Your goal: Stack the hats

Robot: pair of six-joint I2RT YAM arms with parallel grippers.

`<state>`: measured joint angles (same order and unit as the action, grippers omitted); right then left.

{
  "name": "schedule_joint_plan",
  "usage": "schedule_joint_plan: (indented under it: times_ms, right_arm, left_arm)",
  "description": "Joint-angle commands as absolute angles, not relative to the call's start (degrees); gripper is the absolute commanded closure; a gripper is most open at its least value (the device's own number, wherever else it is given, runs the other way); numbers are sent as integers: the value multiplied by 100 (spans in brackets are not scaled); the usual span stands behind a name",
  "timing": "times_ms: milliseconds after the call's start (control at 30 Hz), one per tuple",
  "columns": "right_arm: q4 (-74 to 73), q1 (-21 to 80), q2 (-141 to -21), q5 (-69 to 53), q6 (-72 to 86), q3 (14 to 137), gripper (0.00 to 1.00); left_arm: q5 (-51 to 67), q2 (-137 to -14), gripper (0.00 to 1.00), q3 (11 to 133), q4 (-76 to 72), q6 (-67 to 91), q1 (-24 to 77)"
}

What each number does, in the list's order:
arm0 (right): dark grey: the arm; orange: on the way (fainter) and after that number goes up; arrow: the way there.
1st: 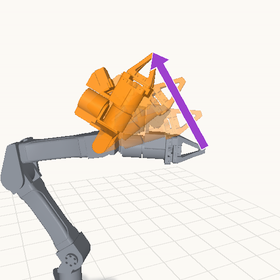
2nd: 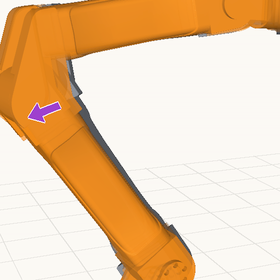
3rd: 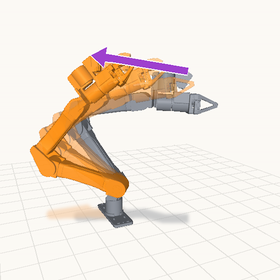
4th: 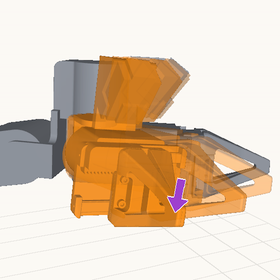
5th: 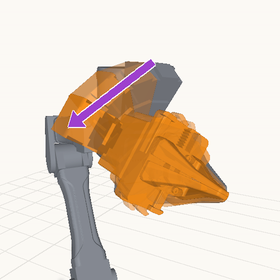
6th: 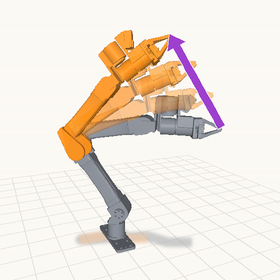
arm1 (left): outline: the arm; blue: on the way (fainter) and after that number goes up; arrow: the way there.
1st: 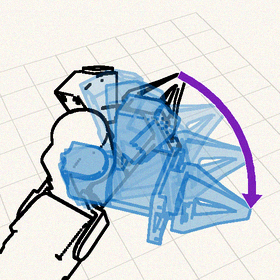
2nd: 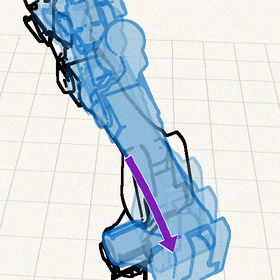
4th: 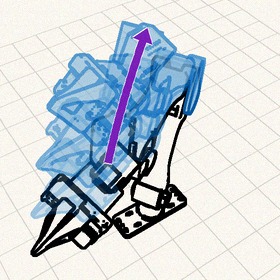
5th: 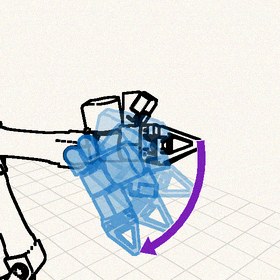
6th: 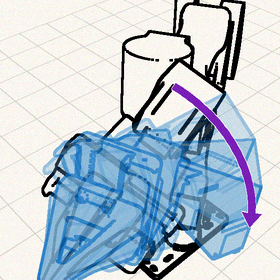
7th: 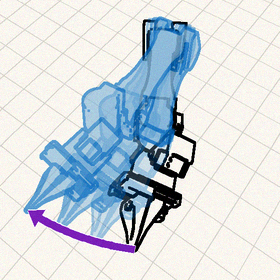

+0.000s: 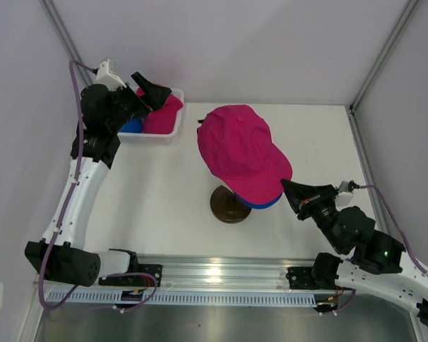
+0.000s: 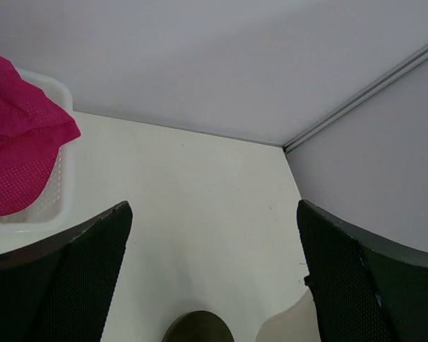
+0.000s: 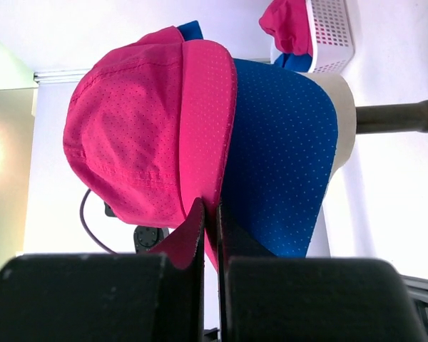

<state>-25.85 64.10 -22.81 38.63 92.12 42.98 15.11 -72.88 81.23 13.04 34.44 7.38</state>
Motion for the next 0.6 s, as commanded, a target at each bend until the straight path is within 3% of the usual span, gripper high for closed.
schedule_joint_plan:
  times_ms: [0, 100, 200, 333, 433, 567]
  right_arm:
    - [-4007, 6425, -2513, 3665, 9000, 4095, 100]
    - [-4060, 6434, -2566, 3656, 8781, 4253, 98]
    - [-4288, 6425, -2593, 3683, 8701, 4385, 61]
    - [-4981, 6425, -2523, 4189, 8289, 4955, 33]
    - [-5703, 6425, -2417, 5023, 7833, 5729, 27]
    - [-4893, 6434, -2416, 5984, 6333, 6187, 22]
  left_arm:
    - [1451, -7260, 0, 8367, 1178, 3287, 835]
    - [1389, -7260, 1, 8367, 1204, 3278, 844]
    - [1205, -7304, 1, 8393, 1291, 3235, 853]
    - [731, -7593, 1, 8648, 1642, 2945, 853]
    - [63, -8032, 0, 9166, 2186, 2471, 844]
    - [-238, -8612, 1, 9807, 2557, 2180, 687]
